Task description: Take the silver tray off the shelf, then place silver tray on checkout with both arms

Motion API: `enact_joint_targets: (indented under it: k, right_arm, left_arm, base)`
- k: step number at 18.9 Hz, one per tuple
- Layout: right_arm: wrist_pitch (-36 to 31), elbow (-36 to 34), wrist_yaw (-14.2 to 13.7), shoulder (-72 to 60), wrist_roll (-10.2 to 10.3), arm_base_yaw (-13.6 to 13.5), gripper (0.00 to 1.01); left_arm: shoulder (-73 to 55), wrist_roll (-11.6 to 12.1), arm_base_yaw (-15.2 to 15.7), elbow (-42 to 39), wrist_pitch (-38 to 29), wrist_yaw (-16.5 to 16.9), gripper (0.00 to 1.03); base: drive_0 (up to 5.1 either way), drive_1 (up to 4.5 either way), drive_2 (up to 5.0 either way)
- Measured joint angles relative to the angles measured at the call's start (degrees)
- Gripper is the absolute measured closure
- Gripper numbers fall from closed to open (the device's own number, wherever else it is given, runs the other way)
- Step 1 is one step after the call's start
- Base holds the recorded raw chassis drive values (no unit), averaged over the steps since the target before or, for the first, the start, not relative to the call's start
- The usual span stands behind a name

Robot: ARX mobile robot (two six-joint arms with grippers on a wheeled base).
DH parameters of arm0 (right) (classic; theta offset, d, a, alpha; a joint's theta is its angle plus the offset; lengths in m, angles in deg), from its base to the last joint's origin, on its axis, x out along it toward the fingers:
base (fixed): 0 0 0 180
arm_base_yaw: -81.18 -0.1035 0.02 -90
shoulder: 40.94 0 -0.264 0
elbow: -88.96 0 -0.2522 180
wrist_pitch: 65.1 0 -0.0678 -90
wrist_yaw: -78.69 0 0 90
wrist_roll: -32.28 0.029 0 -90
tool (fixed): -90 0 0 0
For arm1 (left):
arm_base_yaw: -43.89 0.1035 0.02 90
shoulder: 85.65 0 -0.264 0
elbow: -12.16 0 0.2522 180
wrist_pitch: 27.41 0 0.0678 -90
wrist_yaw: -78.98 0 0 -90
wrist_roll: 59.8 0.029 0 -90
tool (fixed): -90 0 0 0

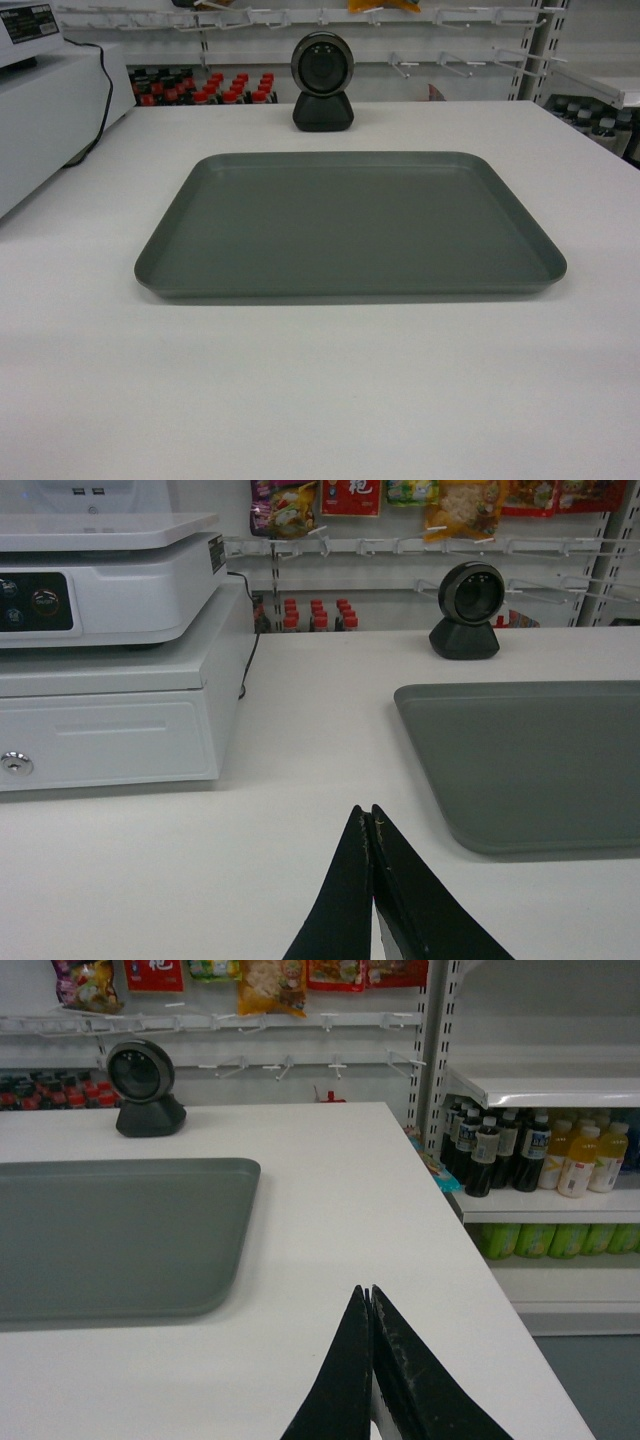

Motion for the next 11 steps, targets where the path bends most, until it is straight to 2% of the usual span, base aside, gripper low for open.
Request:
enact_joint_targets:
  k: [3,11]
  right_arm:
    - [1.6,0.0,0.0,2.3,0.0,0.0,0.99]
    - [11.5,0.0,0.0,11.9,0.0,0.0,0.99]
  left_arm:
    - [1.8,0.0,0.0,0.0,2.4,0.0,1.01]
    - [12.9,0.0,0.0,0.0,13.0,0.0,1.01]
  base:
    - [0.0,0.00,0.0]
    - [0.0,0.00,0.0]
